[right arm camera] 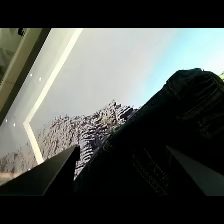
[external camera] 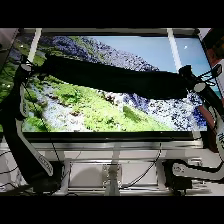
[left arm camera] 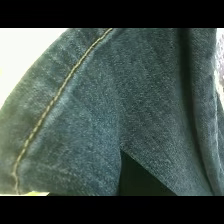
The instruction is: Fold the clothes and pants, and hang the long-sleeved shirts on hangers.
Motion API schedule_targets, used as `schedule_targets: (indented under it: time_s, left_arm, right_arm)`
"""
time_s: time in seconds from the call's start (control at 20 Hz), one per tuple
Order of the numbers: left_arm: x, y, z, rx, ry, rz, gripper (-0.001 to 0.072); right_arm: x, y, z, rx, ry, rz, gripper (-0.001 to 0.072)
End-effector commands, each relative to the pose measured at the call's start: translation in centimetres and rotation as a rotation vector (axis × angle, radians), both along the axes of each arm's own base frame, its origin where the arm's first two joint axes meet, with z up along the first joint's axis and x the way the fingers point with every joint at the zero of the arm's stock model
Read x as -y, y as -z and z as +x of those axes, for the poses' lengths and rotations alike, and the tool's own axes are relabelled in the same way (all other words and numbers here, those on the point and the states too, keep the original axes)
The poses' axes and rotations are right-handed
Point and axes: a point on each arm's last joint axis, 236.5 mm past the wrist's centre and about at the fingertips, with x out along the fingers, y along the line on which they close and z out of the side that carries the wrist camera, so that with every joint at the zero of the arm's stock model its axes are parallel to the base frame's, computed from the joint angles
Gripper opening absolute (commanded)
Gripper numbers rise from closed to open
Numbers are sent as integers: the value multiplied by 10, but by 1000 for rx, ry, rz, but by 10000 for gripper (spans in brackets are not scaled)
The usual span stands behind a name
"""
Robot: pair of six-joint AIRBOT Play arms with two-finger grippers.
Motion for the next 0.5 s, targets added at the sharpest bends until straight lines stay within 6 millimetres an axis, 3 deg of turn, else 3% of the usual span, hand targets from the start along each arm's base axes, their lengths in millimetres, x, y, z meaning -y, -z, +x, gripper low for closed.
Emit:
schedule_targets:
  time_s: [0.0, 0.1, 0.2, 0.35, 0.45]
  left_arm:
    - [-7, -50, 6, 91, 90, 166, 26]
    - [-15, -75, -13, 36, 135, 270, 26]
    - [-29, -87, -41, -77, 134, 347, 26]
    - [-31, -106, -72, -177, 182, 419, 27]
    - [-22, -125, -81, -178, 225, 445, 27]
  right_arm:
    - [-10, -9, -4, -38, -118, -120, 582]
    - [-21, -21, -6, -59, -188, -141, 582]
    - [-37, -33, -7, -77, -248, -127, 548]
    - [-89, -54, -5, -94, -448, -200, 543]
    - [-132, -71, -1, -63, -560, -247, 353]
